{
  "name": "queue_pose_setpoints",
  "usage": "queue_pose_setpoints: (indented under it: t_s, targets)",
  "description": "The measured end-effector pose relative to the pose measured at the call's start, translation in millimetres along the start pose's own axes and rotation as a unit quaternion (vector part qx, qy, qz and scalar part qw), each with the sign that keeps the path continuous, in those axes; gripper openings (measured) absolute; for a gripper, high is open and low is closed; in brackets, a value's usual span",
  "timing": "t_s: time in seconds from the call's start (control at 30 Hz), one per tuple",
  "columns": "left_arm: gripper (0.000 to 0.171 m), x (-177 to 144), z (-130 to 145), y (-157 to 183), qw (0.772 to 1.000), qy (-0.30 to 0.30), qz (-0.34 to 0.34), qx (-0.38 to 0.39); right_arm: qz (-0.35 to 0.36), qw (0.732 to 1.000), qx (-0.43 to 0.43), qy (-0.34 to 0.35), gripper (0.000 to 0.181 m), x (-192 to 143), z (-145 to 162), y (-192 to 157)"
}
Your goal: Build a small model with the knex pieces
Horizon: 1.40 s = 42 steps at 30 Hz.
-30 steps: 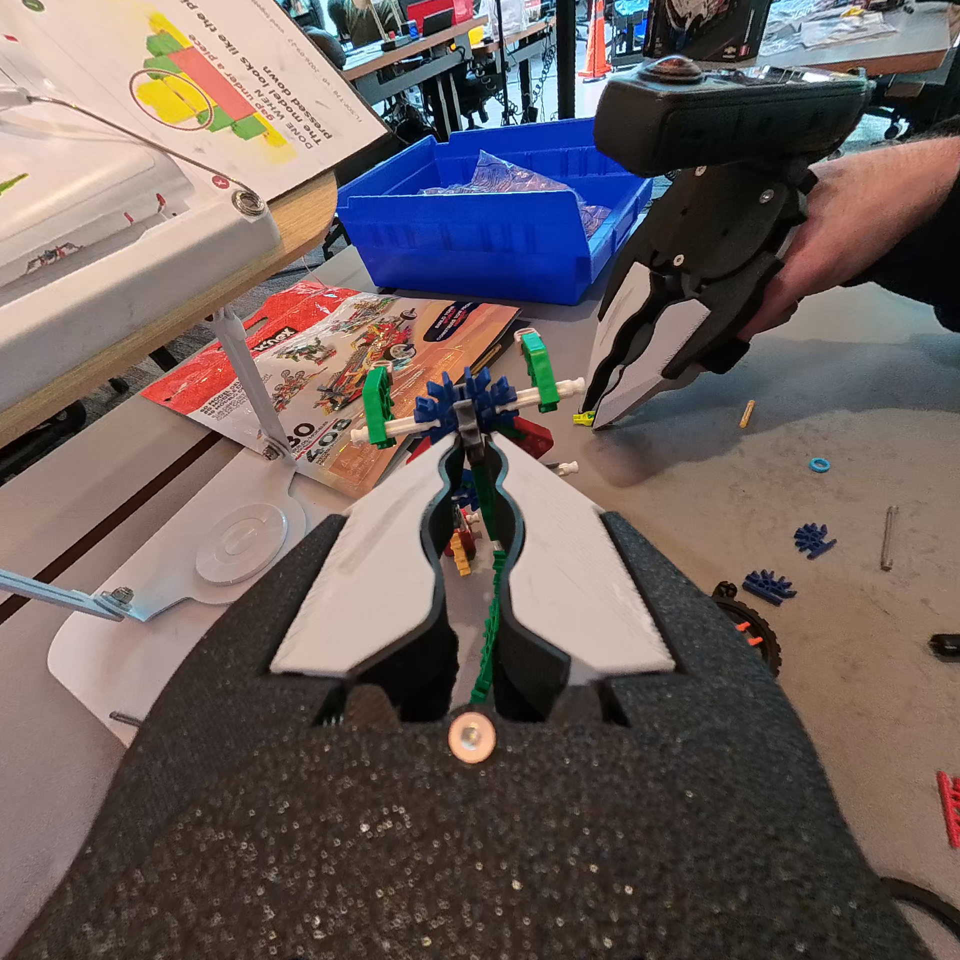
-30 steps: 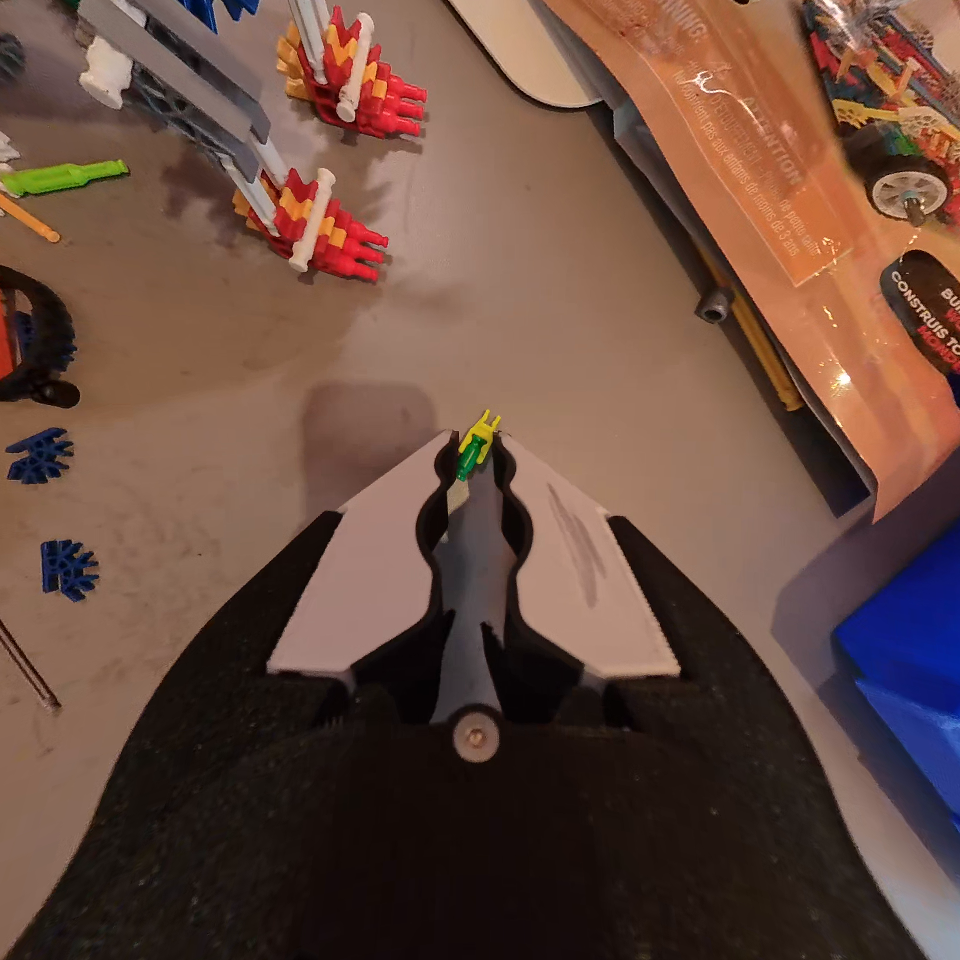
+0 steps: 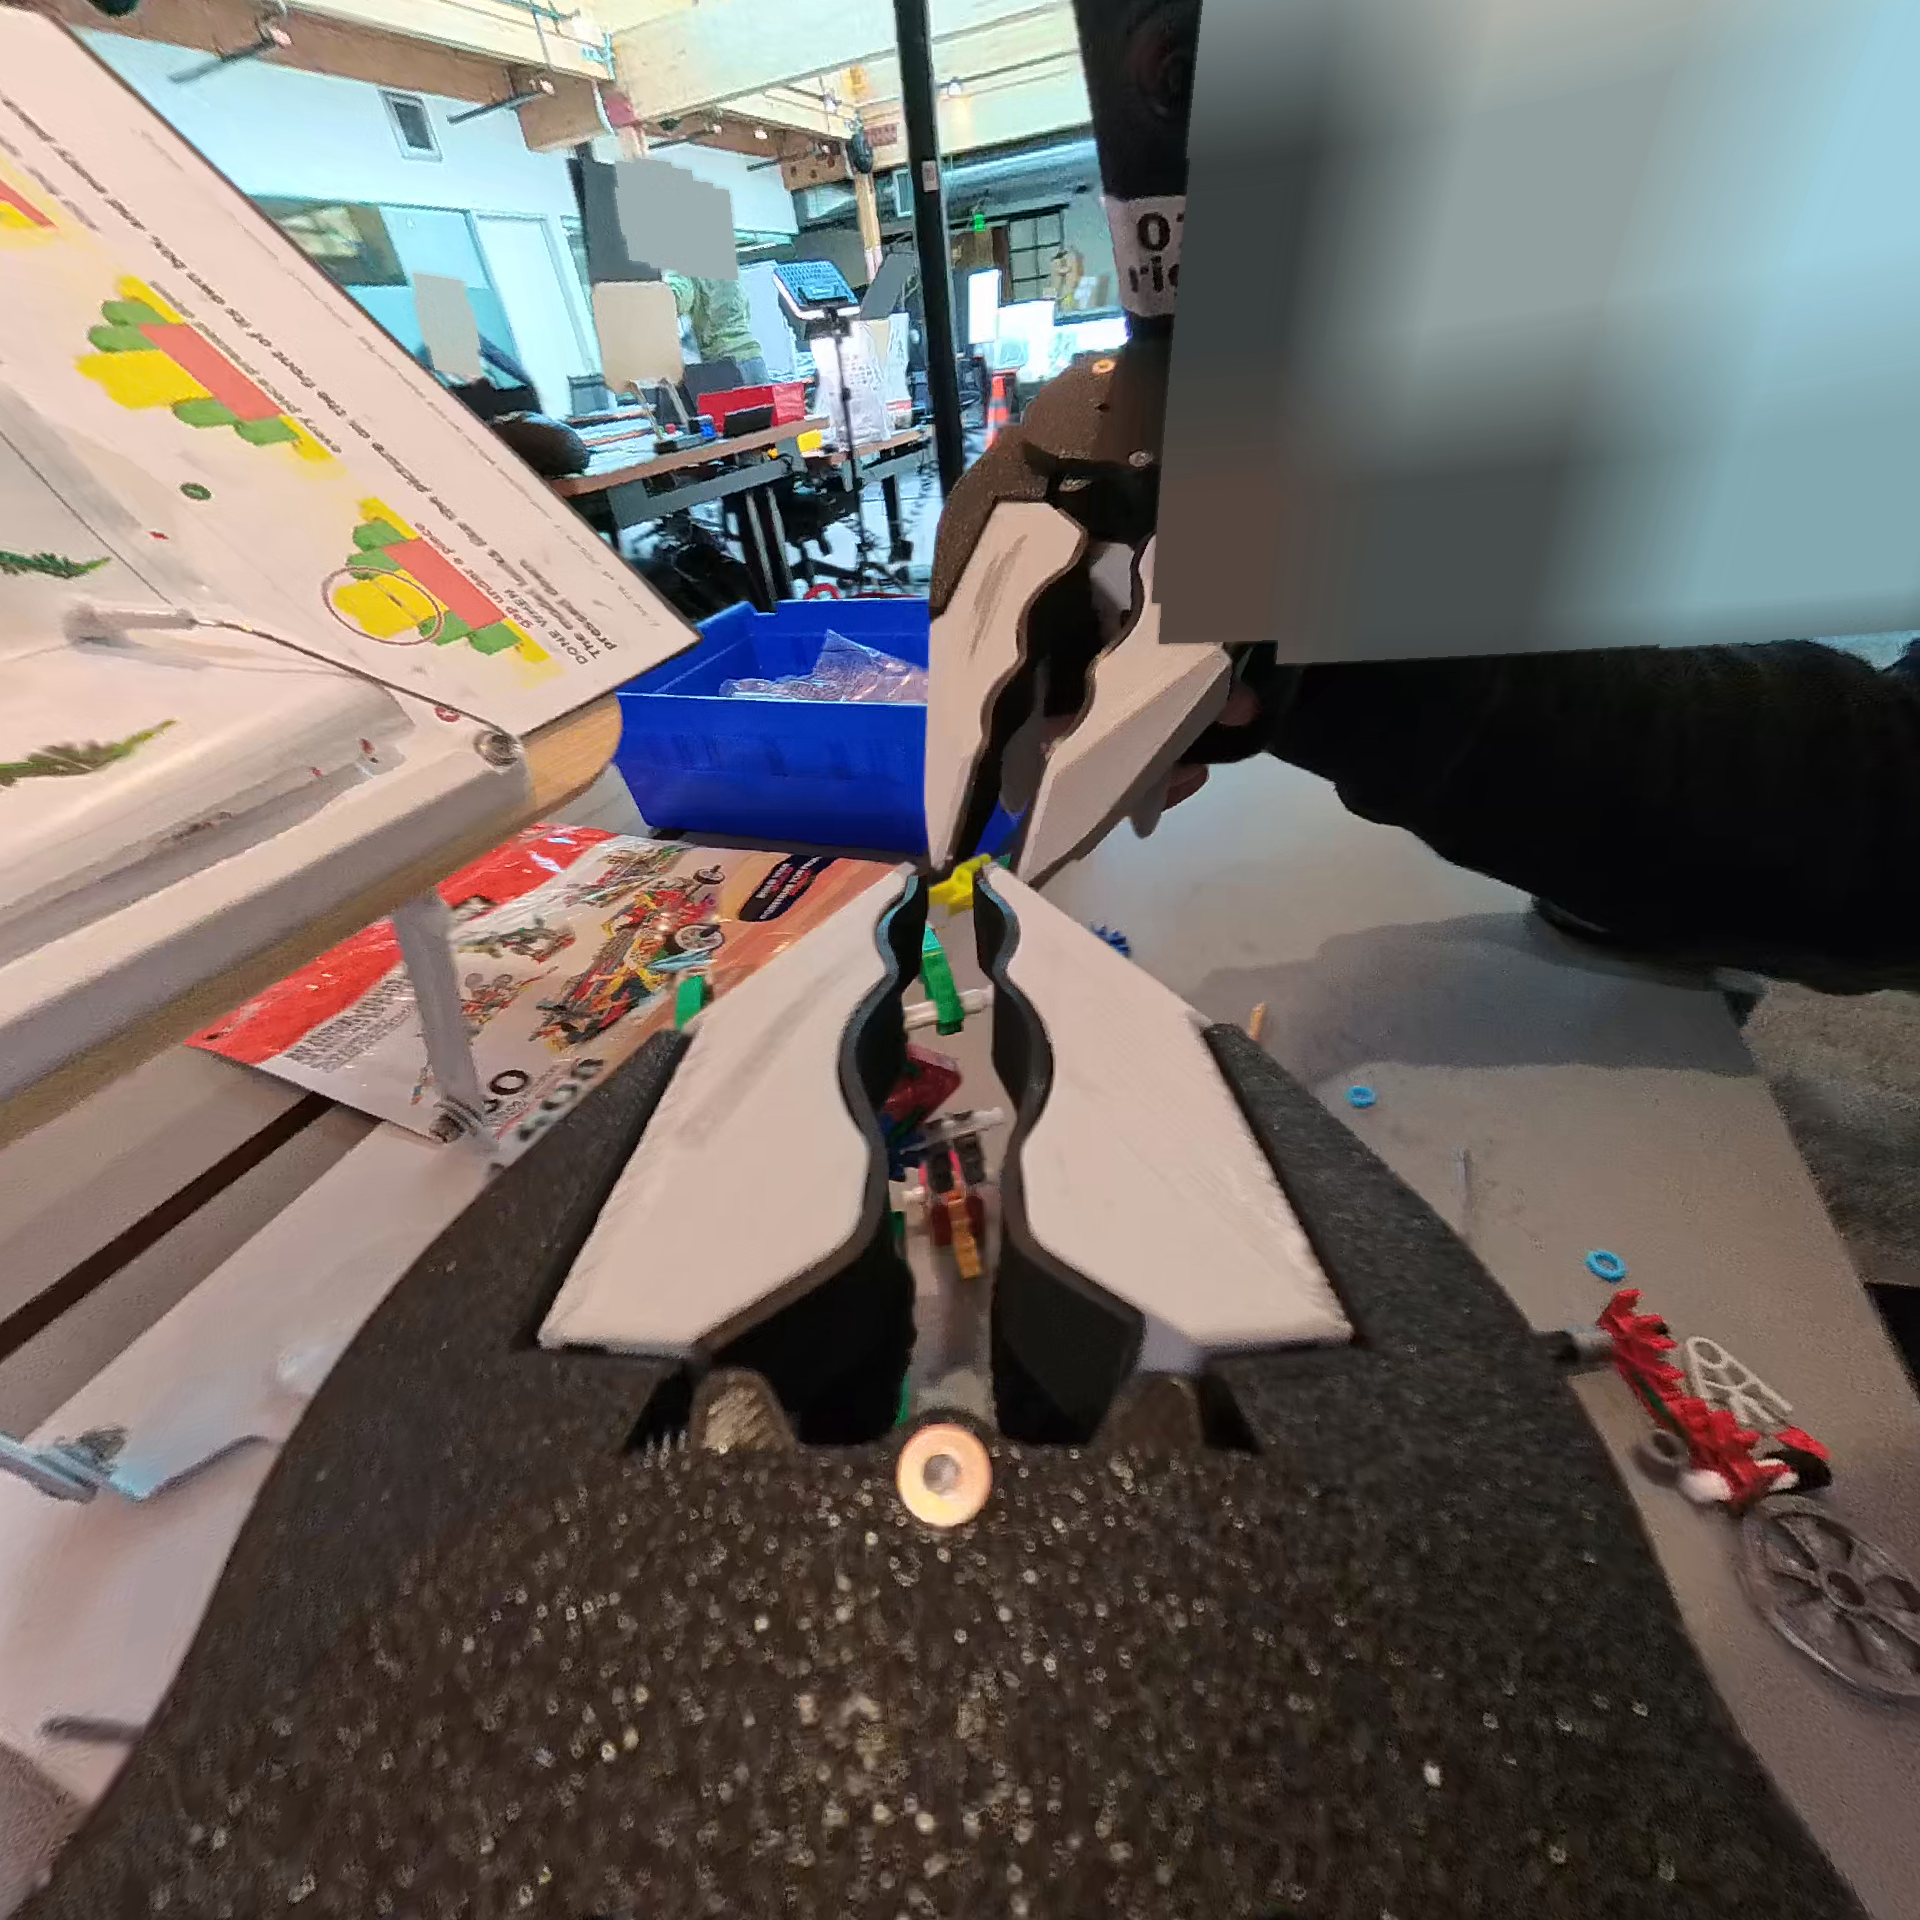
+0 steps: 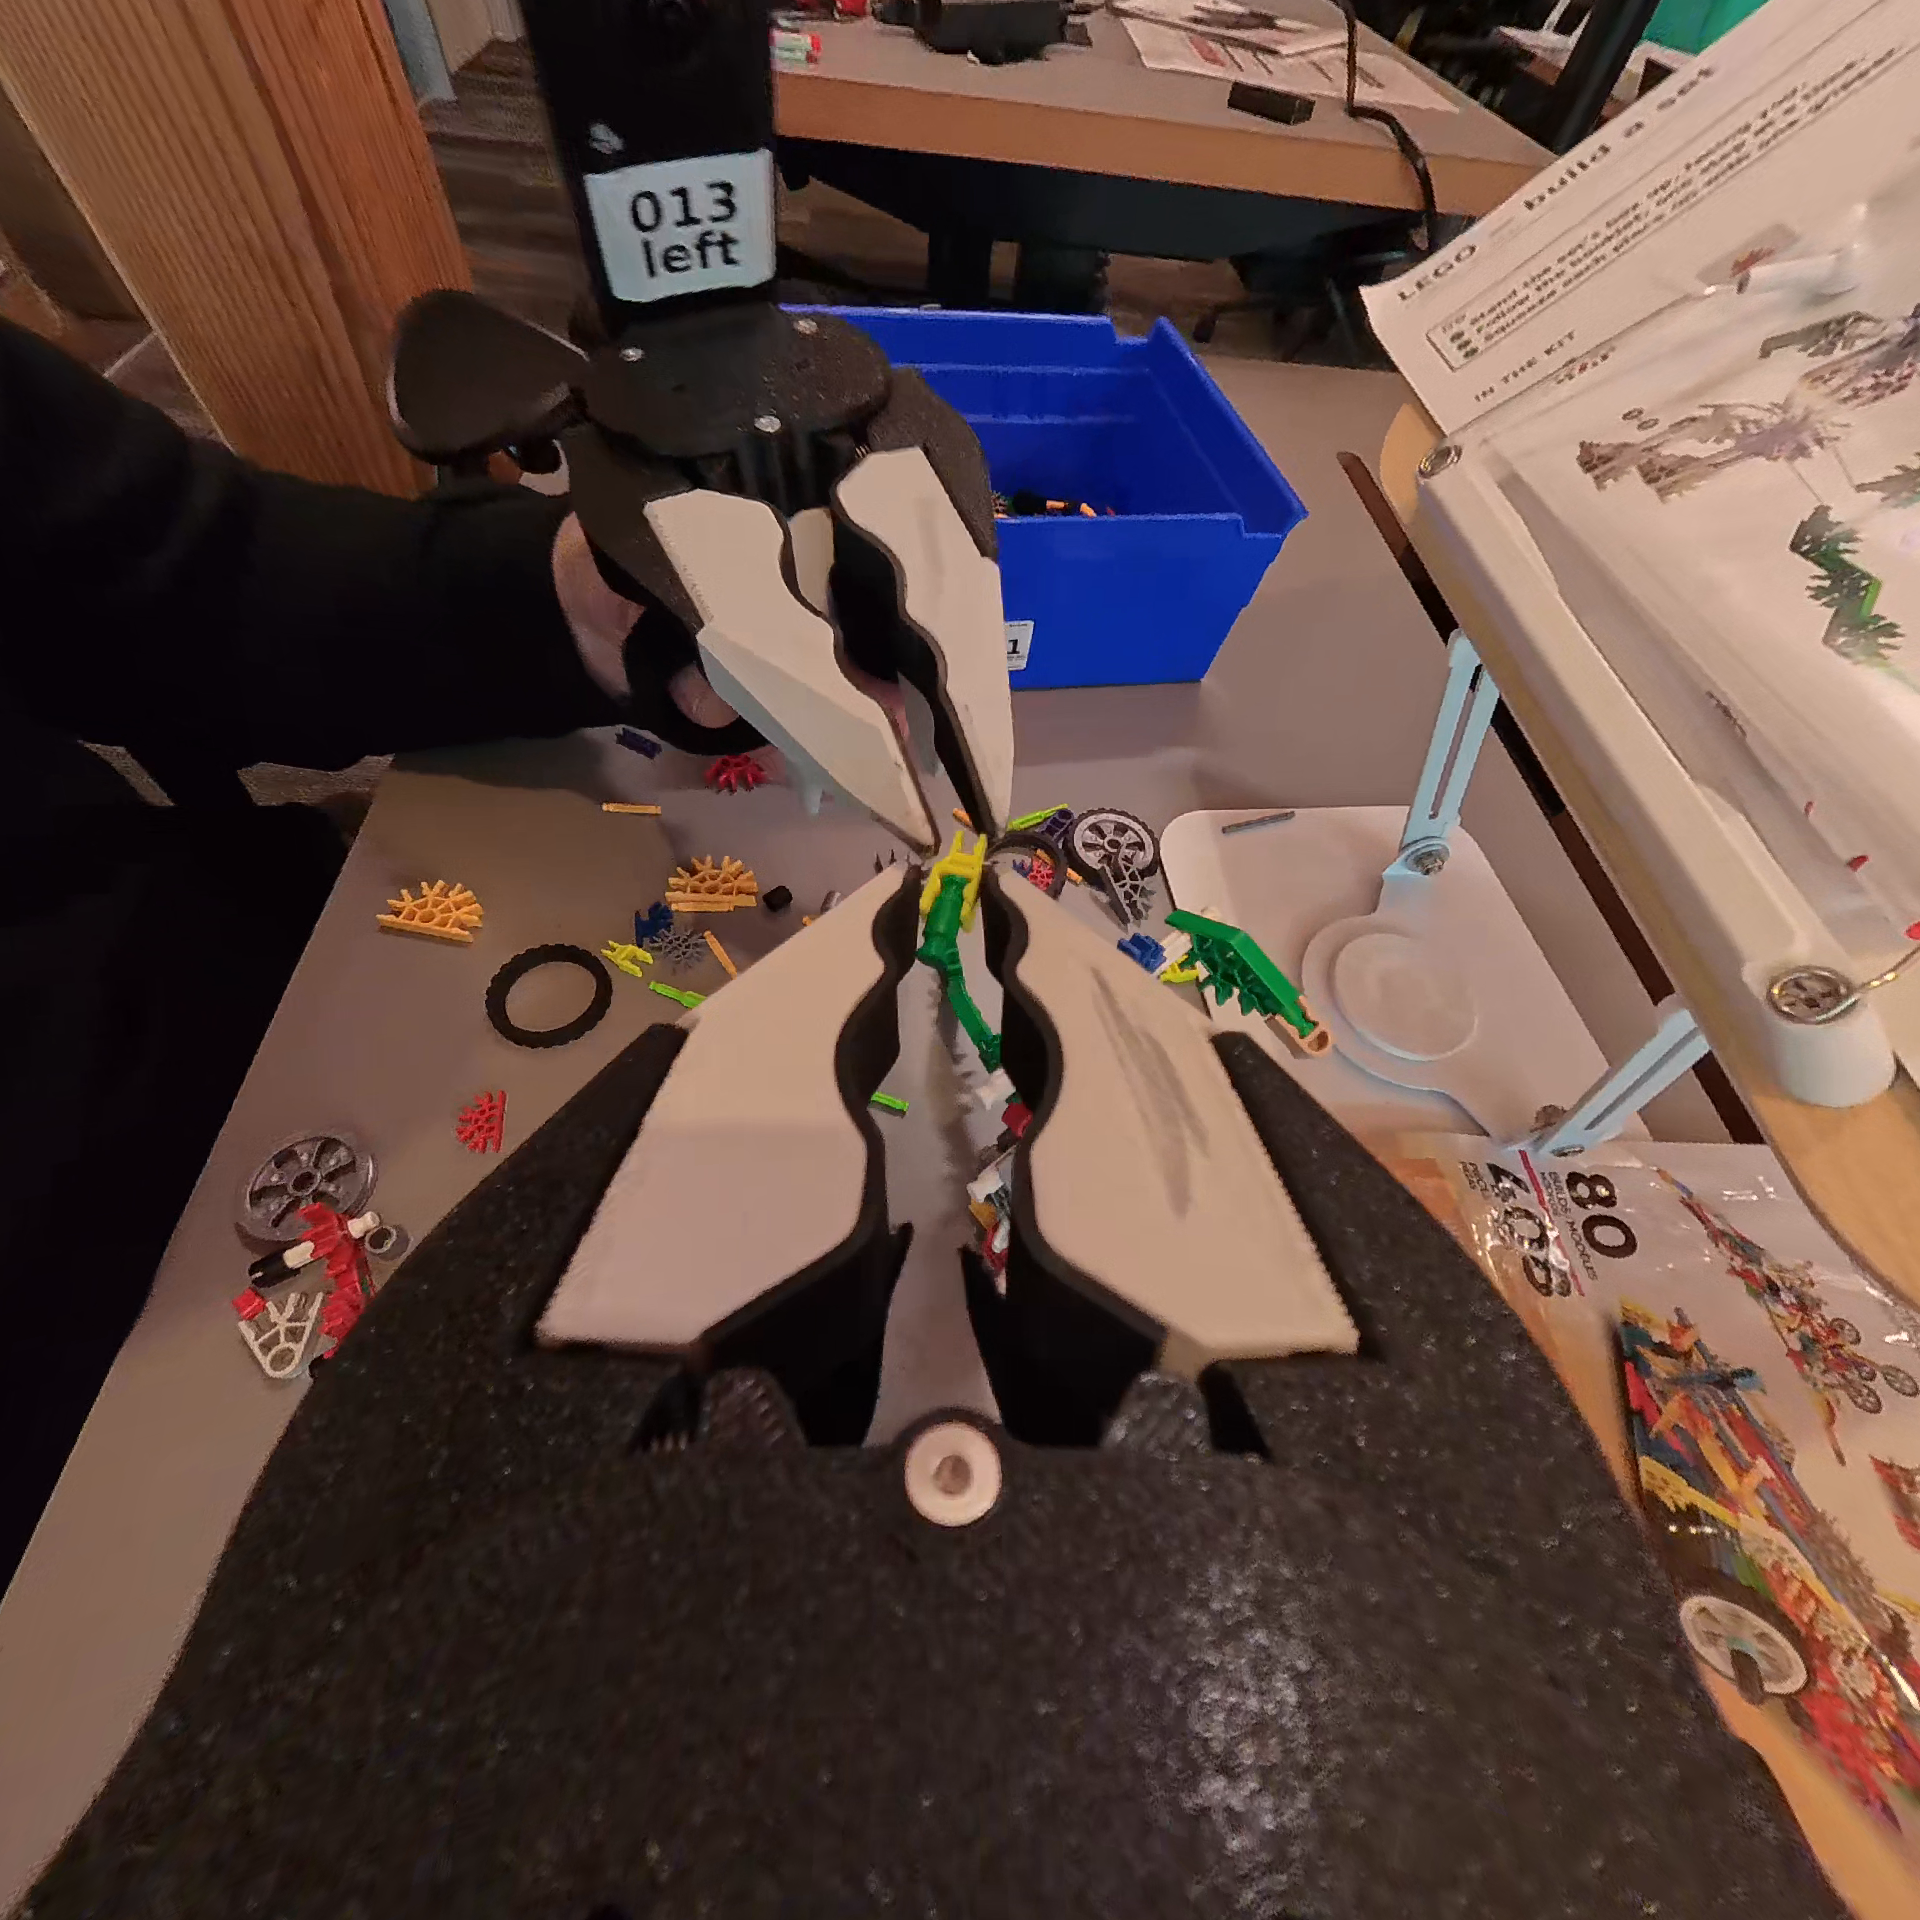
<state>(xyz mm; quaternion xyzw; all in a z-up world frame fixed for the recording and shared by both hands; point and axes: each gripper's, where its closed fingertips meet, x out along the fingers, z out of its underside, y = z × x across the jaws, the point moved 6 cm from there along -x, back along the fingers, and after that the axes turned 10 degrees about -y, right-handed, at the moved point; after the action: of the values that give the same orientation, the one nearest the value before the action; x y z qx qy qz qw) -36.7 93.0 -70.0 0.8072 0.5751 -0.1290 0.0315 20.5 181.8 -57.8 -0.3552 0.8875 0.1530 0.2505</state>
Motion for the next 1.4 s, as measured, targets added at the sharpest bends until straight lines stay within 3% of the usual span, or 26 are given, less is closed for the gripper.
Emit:
queue_pose_setpoints:
  t_s: [0.27, 0.63, 1.07, 1.23, 1.4]
  targets:
    - [0.009, -1, 2, -4, 0.996, 0.028, 0.054, -0.064, -0.006, 1.000, -0.018, 0.013, 0.010, -2, -2, -1]
    - [0.010, 0, 1, -3, 0.986, 0.074, 0.108, -0.099, -0.054, 0.995, 0.025, 0.077, 0.010, -4, 2, 2]
    - [0.005, 2, 0, -2, 0.984, 0.092, 0.112, -0.103, -0.082, 0.987, 0.055, 0.124, 0.009, -3, 1, 4]
    - [0.005, 3, 0, -4, 0.985, 0.089, 0.105, -0.100, -0.065, 0.989, 0.057, 0.119, 0.011, -3, 2, 7]
    - [0.004, 5, -3, -11, 0.993, 0.047, 0.064, -0.084, 0.008, 0.996, 0.013, 0.083, 0.017, -9, 4, 8]
